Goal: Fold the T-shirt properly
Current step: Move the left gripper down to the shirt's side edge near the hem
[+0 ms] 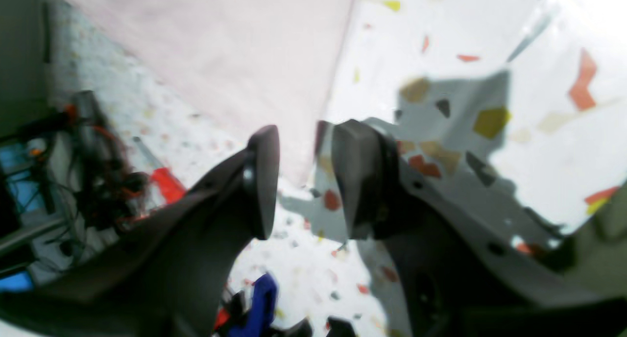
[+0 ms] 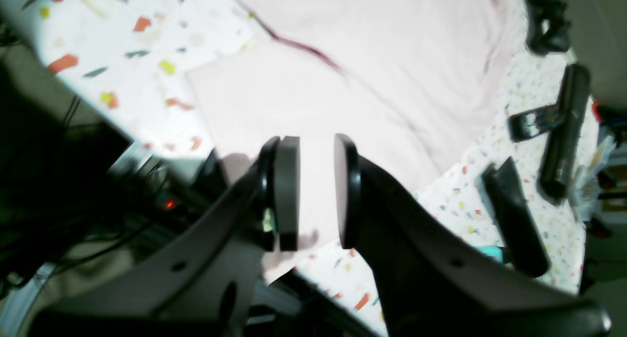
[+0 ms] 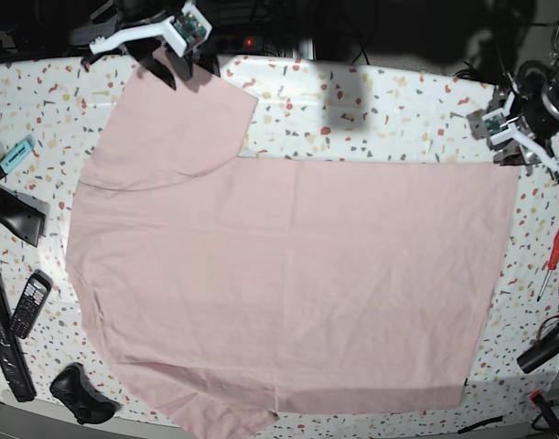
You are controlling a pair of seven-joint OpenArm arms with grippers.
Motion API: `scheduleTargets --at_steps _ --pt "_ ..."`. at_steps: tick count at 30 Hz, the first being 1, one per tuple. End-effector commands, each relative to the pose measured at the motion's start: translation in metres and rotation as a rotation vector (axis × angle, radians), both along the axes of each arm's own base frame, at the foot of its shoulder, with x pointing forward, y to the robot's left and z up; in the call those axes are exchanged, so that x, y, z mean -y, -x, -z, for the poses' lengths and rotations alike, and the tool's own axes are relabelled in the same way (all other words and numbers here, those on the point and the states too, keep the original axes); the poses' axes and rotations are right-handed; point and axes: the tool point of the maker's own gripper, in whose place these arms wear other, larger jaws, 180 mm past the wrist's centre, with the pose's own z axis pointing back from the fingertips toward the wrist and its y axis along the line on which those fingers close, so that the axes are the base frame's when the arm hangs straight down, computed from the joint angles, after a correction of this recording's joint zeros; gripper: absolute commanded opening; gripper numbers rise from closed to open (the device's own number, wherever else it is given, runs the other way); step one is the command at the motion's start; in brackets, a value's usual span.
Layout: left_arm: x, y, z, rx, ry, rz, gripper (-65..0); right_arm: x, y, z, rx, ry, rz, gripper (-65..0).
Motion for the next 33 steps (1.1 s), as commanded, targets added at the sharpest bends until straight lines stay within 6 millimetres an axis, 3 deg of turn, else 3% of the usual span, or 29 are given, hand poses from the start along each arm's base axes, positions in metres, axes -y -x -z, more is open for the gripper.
scheduleTargets --at_steps 1,10,19,25,33 --pt "-0.009 -0.017 -0.012 0.048 -0.018 0.0 -43.9 -0.001 -0.005 -0.009 0.037 -0.005 -0.003 -52.8" --pt "-0.021 -0.038 0.008 0.009 -0.044 0.013 -43.9 -0.001 -0.025 -0.019 0.108 -0.004 -0.003 -52.8" --pt "-0.026 -0.053 0.035 -0.064 -0.103 0.045 -43.9 0.0 -0.028 -0.021 0.118 -0.003 -0.001 -52.8" --pt "-0.034 -0.063 0.037 -0.073 -0.131 0.04 -43.9 0.001 -0.028 -0.021 0.12 0.004 0.0 -52.8" --pt "-0.04 -0.057 0.041 -0.12 -0.133 0.005 -43.9 0.004 -0.029 -0.022 0.129 0.036 0.002 -52.8"
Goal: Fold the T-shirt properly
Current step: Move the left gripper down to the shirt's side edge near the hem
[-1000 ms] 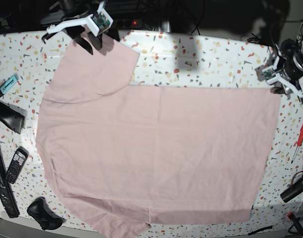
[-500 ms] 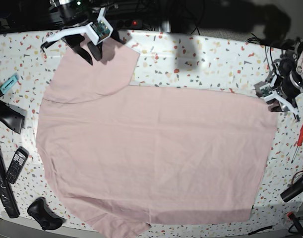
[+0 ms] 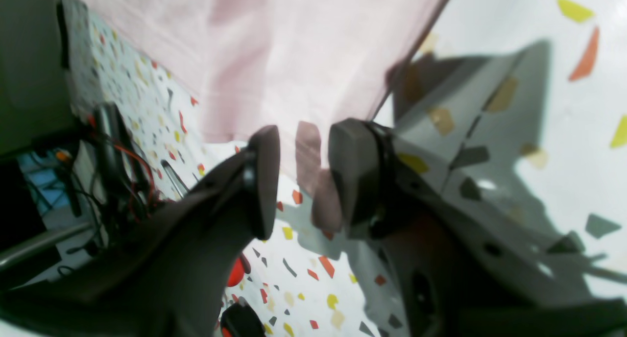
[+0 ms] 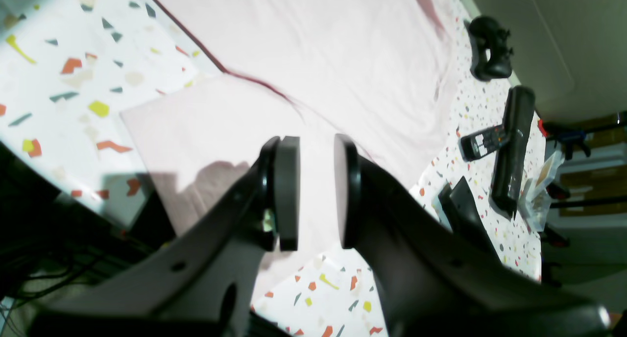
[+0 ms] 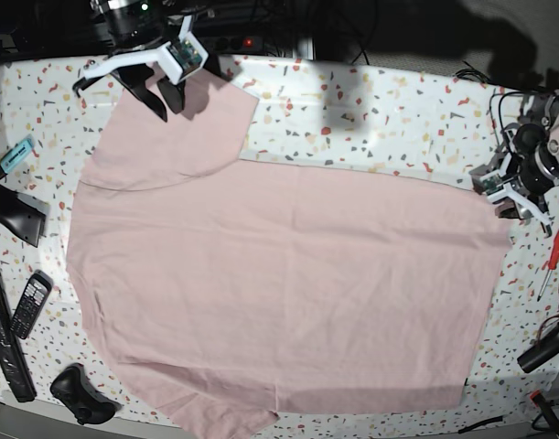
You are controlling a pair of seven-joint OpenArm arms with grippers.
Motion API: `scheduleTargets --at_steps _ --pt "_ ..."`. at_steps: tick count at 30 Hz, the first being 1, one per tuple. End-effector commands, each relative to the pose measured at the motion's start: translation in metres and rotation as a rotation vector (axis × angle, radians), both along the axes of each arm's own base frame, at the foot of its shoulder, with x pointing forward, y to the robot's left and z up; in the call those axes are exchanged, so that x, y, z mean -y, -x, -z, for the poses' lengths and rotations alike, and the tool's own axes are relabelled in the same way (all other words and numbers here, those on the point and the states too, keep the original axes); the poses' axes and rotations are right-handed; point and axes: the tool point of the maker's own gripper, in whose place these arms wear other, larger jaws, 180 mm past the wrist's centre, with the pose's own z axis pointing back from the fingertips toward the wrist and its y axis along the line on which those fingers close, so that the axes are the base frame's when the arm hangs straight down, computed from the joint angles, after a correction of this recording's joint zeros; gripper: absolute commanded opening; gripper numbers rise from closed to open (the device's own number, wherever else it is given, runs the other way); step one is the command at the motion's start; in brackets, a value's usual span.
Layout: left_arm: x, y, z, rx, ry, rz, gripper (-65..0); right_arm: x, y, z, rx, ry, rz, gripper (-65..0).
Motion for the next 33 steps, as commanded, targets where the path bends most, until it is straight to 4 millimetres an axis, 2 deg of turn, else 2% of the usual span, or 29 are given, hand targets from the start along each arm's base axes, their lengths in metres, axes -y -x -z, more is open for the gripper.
scheduleTargets --at_steps 1,4,9,12,18,25,33 --pt "-0.018 0.003 -0.003 -0.027 -0.072 -0.008 -43.9 -0.002 -0.002 -0.01 0.04 -0.001 -0.012 -52.8" --pt "-0.021 0.001 -0.017 -0.019 -0.104 0.042 -44.6 -0.002 -0.002 -0.01 0.039 -0.003 -0.012 -52.8" --pt "-0.018 -0.004 -0.059 0.013 -0.137 0.16 -44.8 -0.002 -0.002 -0.01 0.039 -0.003 -0.012 -52.8" --pt "-0.016 0.002 -0.07 -0.018 -0.16 0.214 -44.8 -0.002 -0.002 -0.01 0.039 -0.003 -0.012 -52.8" --pt "-0.011 0.005 -0.066 -0.038 -0.149 0.222 -44.8 -0.002 -0.002 -0.01 0.037 -0.003 -0.011 -52.8" --pt "0.002 0.008 -0.051 -0.056 -0.077 0.22 -44.8 0.001 -0.001 -0.007 0.023 0.006 0.003 -52.8" --pt "-0.014 0.017 -0.031 -0.11 -0.057 0.169 -44.8 0.001 -0.001 -0.007 0.022 0.007 0.003 -52.8"
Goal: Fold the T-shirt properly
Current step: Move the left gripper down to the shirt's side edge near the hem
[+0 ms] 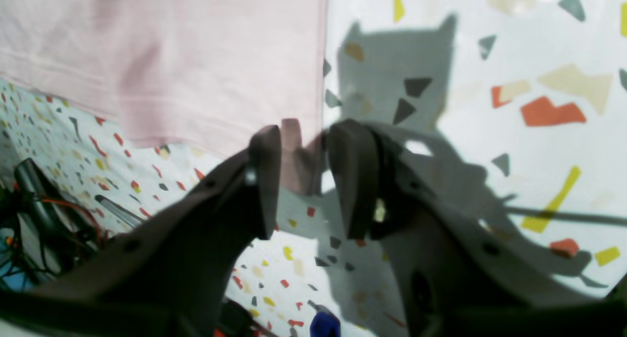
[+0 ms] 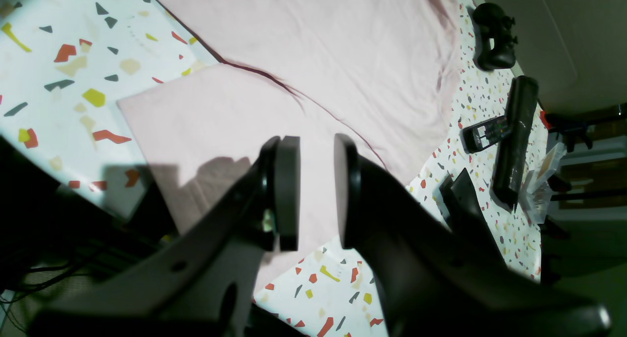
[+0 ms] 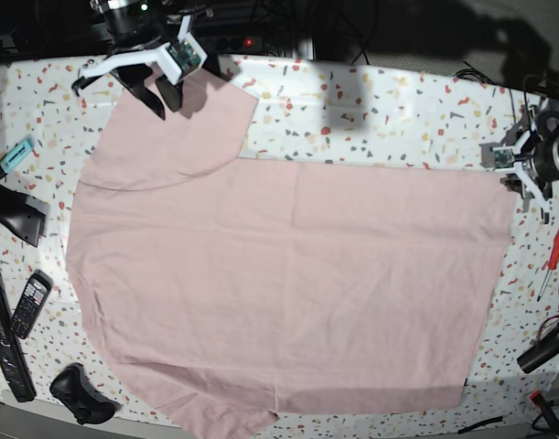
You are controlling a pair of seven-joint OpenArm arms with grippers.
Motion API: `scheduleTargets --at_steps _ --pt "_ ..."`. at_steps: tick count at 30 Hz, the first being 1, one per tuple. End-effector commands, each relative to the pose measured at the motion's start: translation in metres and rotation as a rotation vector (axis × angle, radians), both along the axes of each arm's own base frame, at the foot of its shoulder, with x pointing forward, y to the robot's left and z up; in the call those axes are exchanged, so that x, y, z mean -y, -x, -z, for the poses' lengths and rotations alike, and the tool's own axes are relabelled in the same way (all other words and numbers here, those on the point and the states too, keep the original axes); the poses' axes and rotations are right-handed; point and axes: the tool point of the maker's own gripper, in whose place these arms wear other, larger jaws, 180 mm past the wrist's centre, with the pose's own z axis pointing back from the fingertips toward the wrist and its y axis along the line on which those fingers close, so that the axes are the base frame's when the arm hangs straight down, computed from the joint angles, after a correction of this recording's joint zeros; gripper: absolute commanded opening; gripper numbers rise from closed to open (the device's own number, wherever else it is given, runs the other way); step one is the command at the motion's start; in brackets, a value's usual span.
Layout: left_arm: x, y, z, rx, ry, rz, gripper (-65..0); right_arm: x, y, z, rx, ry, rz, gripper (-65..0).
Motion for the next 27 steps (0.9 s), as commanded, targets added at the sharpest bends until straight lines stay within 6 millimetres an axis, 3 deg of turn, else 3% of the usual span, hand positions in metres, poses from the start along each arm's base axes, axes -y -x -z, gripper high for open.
scheduleTargets --at_steps 1,4,8,13,21,27 --pt "-0.015 -0.008 -0.009 0.026 -0.041 -0.007 -44.8 -0.001 -0.002 -0.009 0.036 0.0 -0.009 -52.8" --pt "-0.016 -0.008 -0.003 0.024 -0.049 -0.015 -44.8 -0.002 -0.002 -0.01 0.038 -0.002 -0.012 -52.8" --pt "-0.002 -0.007 0.01 0.012 -0.01 -0.033 -44.8 -0.002 -0.002 -0.01 0.04 -0.003 -0.013 -52.8" --pt "0.003 -0.02 0.019 0.077 -0.012 -0.057 -44.8 -0.002 -0.002 -0.01 0.04 -0.003 -0.013 -52.8" --pt "0.006 -0.046 0.002 0.122 0.062 -0.116 -44.8 -0.002 -0.002 -0.01 0.04 -0.003 -0.013 -52.8" --pt "0.009 -0.03 0.006 0.02 0.068 -0.08 -44.8 -0.002 -0.002 -0.01 0.041 -0.004 -0.014 -52.8"
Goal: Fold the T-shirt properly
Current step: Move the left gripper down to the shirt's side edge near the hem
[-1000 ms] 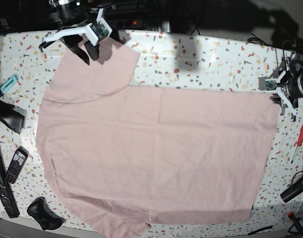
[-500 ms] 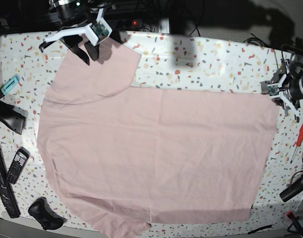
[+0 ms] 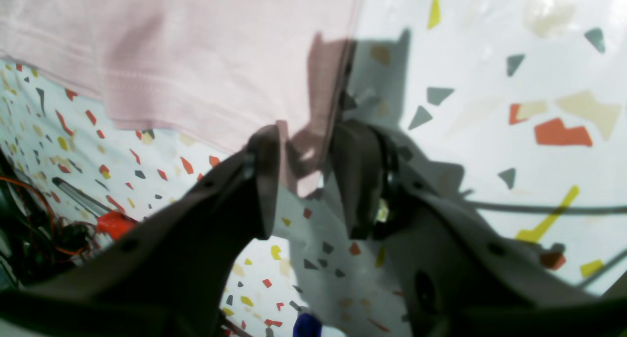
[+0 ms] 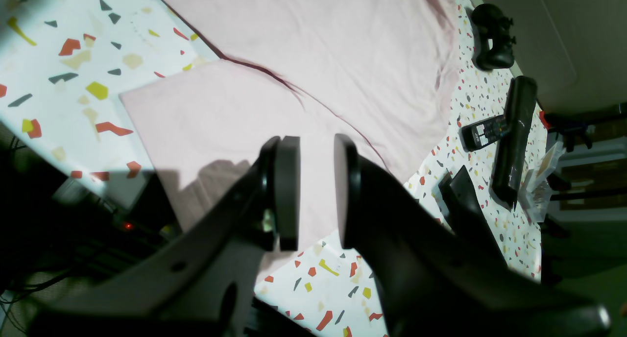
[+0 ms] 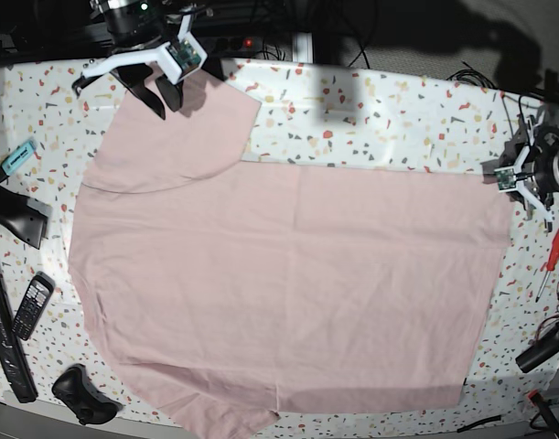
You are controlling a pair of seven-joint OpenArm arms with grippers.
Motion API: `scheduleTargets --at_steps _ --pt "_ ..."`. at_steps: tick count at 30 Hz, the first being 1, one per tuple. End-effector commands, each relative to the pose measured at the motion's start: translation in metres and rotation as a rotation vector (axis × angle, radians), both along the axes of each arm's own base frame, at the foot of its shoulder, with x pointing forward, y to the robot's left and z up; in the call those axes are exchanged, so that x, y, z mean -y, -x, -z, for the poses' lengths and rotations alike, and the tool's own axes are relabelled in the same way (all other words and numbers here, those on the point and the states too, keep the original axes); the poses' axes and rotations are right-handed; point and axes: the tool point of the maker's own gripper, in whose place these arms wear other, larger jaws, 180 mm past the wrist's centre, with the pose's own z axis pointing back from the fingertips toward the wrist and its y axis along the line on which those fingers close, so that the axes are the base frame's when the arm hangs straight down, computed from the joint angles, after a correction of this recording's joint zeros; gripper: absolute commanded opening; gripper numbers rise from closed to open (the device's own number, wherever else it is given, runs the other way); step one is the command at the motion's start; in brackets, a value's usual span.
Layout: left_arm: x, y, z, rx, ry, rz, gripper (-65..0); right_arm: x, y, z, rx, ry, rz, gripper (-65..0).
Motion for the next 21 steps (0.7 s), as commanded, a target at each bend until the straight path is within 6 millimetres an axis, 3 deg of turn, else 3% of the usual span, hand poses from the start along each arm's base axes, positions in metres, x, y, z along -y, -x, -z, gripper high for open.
scheduleTargets --at_steps 1,4,13,21 --pt "0.008 -0.01 -0.005 0.043 0.016 0.011 -44.8 -0.002 -0.002 -0.01 0.038 -0.002 -0.011 -52.8" --pt "0.008 -0.001 -0.01 -0.007 0.015 0.05 -44.8 -0.002 -0.002 -0.01 0.038 -0.002 -0.011 -52.8" --pt "0.001 -0.009 -0.065 0.07 -0.008 0.13 -44.8 -0.002 -0.002 -0.01 0.038 -0.003 -0.011 -52.8" --pt "-0.001 -0.007 -0.065 0.066 -0.022 0.13 -44.8 -0.002 -0.002 -0.01 0.037 -0.004 -0.008 -52.8"
